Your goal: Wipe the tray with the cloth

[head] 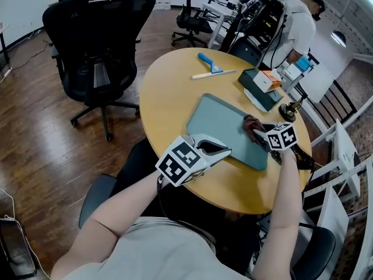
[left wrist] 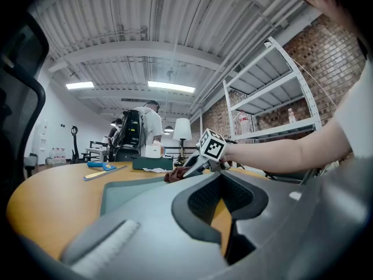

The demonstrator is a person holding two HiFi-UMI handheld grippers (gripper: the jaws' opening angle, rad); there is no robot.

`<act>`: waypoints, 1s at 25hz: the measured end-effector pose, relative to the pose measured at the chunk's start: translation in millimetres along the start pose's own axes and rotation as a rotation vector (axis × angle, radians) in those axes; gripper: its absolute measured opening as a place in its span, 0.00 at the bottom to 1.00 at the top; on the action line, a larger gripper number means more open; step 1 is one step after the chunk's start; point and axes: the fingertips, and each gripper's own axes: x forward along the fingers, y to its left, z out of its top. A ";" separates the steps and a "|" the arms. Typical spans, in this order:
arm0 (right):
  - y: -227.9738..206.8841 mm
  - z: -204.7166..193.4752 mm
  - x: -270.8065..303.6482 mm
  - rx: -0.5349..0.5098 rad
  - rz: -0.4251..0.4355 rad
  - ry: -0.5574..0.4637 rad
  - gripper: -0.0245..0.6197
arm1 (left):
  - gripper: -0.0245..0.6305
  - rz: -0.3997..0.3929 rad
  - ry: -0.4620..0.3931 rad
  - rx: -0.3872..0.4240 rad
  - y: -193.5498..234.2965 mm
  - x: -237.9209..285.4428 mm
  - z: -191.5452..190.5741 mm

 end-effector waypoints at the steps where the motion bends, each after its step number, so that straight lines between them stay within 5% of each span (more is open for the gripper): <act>1: -2.8 0.5 0.9 -0.002 -0.009 0.005 0.25 | 0.53 0.000 0.000 0.000 0.0 0.1 0.1; 9: -14.5 14.2 -5.0 -0.075 -0.078 0.053 0.25 | 0.53 0.002 -0.009 0.004 0.0 -1.1 2.1; 17: -20.7 -2.2 8.7 -0.041 -0.099 0.096 0.25 | 0.53 -0.001 -0.015 0.011 -1.6 -3.6 1.9; 25: 2.4 40.1 27.6 -0.123 -0.061 0.051 0.25 | 0.53 0.007 -0.027 0.024 1.8 -2.8 2.0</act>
